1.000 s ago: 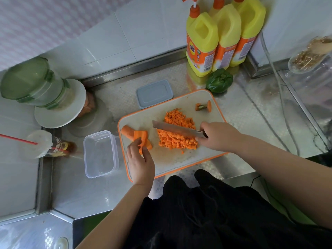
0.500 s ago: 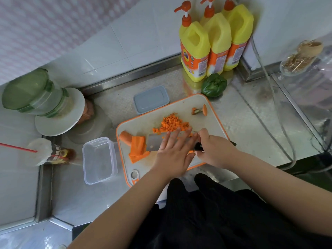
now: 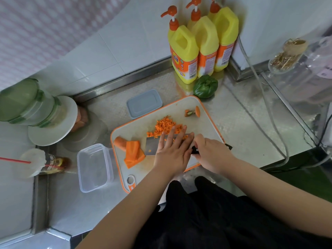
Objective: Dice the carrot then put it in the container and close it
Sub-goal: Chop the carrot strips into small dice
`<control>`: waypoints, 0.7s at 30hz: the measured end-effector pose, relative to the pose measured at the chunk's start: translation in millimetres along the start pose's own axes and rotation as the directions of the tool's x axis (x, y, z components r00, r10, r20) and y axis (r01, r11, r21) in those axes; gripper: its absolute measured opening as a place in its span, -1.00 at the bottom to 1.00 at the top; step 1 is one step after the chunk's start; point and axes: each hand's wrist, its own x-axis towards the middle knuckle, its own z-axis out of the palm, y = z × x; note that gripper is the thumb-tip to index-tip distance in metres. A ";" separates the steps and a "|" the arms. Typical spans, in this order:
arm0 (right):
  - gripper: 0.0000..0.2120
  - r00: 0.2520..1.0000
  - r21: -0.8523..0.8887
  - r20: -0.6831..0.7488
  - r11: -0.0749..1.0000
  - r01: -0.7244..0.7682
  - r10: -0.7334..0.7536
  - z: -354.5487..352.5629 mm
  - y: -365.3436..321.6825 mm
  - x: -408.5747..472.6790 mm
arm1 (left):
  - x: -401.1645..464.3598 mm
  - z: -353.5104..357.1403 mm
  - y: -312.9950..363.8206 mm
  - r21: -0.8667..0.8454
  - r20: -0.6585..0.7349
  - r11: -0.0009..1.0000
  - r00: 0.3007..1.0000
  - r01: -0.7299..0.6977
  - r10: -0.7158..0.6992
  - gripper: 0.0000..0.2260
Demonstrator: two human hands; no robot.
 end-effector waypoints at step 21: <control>-0.69 0.976 0.029 -0.098 0.981 -0.192 0.194 -14.0 39.4 -27.8 | 1.0 2.0 -48.2 -0.164 0.170 0.920 0.929 0.356 -0.329 -0.42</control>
